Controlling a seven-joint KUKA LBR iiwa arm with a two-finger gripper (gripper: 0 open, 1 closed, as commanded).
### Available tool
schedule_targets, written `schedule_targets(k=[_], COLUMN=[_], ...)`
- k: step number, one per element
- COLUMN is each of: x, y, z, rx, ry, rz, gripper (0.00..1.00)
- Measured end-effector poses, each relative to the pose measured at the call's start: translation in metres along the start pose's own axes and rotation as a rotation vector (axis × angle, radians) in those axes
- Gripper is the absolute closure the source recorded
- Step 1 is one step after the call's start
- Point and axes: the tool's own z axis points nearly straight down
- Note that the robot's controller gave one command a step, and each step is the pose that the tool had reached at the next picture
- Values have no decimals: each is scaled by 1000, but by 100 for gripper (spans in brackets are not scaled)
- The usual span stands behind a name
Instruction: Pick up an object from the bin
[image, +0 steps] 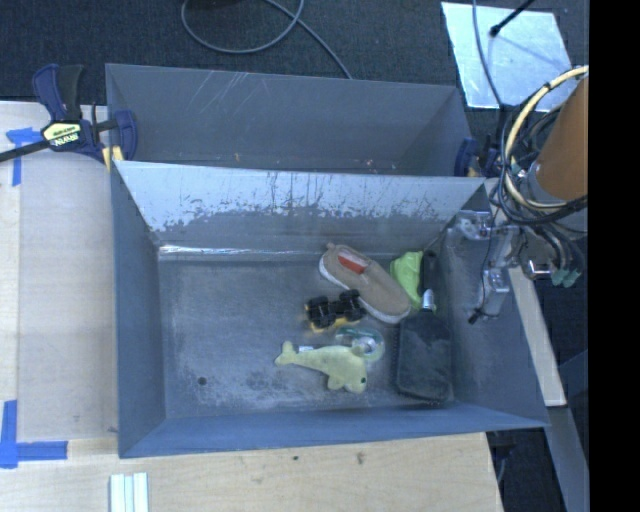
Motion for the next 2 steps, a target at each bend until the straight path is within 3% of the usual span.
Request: schedule_targets(k=[1,2], x=[-1,-8], y=[1,19], z=[-5,34], rx=[2,3], ry=[-9,-14], rz=[-3,46], gripper=[0,0])
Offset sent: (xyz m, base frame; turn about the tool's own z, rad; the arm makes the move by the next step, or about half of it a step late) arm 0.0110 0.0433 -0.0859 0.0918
